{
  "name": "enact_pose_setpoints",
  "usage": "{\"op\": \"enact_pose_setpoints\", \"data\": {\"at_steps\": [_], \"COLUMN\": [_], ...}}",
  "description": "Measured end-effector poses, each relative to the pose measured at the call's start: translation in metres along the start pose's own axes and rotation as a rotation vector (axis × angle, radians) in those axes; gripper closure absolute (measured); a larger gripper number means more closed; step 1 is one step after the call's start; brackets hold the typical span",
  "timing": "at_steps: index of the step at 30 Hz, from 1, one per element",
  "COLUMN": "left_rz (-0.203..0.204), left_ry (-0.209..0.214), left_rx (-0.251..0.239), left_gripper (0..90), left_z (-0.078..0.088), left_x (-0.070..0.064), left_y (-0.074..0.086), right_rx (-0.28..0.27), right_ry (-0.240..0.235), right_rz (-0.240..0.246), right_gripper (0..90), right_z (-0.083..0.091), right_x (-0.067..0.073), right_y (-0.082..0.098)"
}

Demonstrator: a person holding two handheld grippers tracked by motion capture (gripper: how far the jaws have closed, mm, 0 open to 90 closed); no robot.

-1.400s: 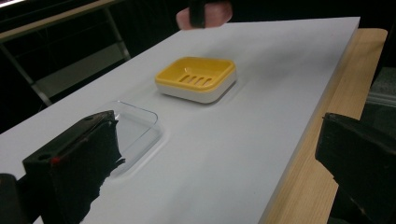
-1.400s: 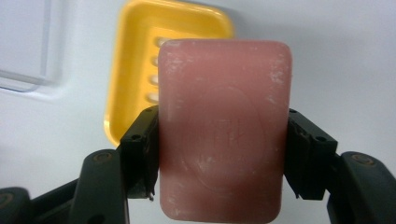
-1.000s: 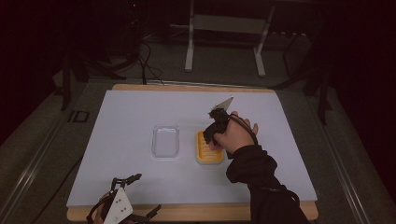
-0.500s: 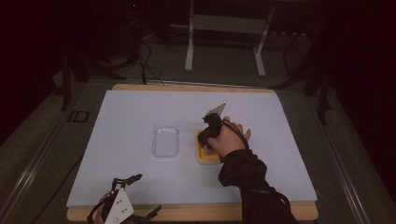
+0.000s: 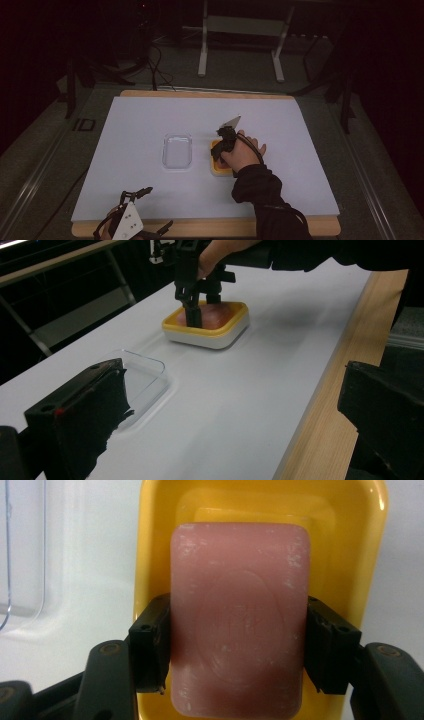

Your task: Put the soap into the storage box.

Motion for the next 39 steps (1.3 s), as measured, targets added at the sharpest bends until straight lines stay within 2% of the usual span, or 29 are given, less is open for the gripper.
{"op": "enact_pose_setpoints", "data": {"at_steps": [3, 5, 6, 9, 10, 15, 17, 20, 22, 25, 26, 27, 28, 30, 32, 35, 39], "left_rz": [0.000, 0.000, 0.001, 0.000, 0.000, 0.001, 0.002, 0.002, 0.002, 0.004, 0.004, 0.003, 0.002, 0.001, 0.001, 0.002, 0.001], "left_ry": [0.000, -0.001, -0.001, -0.001, -0.001, -0.002, -0.002, -0.001, -0.002, -0.002, -0.002, -0.002, -0.002, -0.002, -0.002, -0.002, -0.002], "left_rx": [0.001, 0.001, 0.001, 0.002, 0.002, 0.002, 0.003, 0.003, 0.004, 0.007, 0.007, 0.006, 0.006, 0.007, 0.008, 0.008, 0.011], "left_gripper": [0.5, 0.5, 0.5, 0.5, 0.5, 0.5, 0.5, 0.5, 0.5, 0.5, 0.5, 0.5, 0.5, 0.5, 0.5, 0.5, 0.5], "left_z": [0.000, 0.000, 0.000, 0.000, 0.000, 0.000, 0.000, -0.001, -0.001, -0.001, -0.001, -0.001, -0.001, -0.001, -0.001, -0.002, -0.002], "left_x": [0.000, 0.000, 0.000, 0.000, 0.000, 0.000, 0.000, 0.000, 0.000, 0.001, 0.001, 0.000, 0.000, 0.000, 0.000, 0.001, 0.000], "left_y": [0.000, 0.000, 0.000, 0.000, 0.000, 0.000, 0.001, 0.001, 0.001, 0.001, 0.001, 0.001, 0.001, 0.001, 0.001, 0.001, 0.002], "right_rx": [0.012, 0.018, 0.025, 0.038, 0.019, -0.025, -0.056, -0.086, -0.098, -0.140, -0.140, -0.152, -0.176, -0.205, -0.215, -0.267, -0.288], "right_ry": [-0.005, -0.005, -0.004, 0.002, -0.001, -0.012, -0.034, -0.092, -0.121, -0.172, -0.172, -0.193, -0.220, -0.241, -0.252, -0.319, -0.331], "right_rz": [-0.013, 0.002, 0.025, 0.037, 0.038, 0.141, 0.196, 0.282, 0.359, 0.447, 0.447, 0.454, 0.496, 0.549, 0.565, 0.597, 0.601], "right_gripper": [37.5, 37.4, 37.1, 36.8, 35.8, 33.1, 32.3, 30.8, 29.9, 26.7, 26.7, 25.7, 24.8, 21.6, 21.8, 20.3, 19.7], "right_z": [-0.002, -0.002, -0.001, 0.001, 0.008, 0.024, 0.030, 0.037, 0.041, 0.046, 0.046, 0.048, 0.052, 0.056, 0.058, 0.066, 0.071], "right_x": [0.000, 0.000, 0.000, 0.001, 0.002, -0.001, -0.003, -0.007, -0.008, -0.011, -0.011, -0.012, -0.014, -0.015, -0.016, -0.022, -0.030], "right_y": [0.000, 0.000, 0.000, -0.001, -0.004, -0.008, -0.008, -0.007, -0.004, -0.001, -0.001, 0.000, 0.001, 0.003, 0.004, 0.011, 0.017]}}
Point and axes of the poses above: each handheld gripper's, and its own axes: z roughly backward along the jaws, y roughly out of its underside, x roughly to its left, the point moved 3 cm from there along -z, roughly forward along the jaws, and after that the axes turned 14 degrees about -x, right-handed, at the moved point
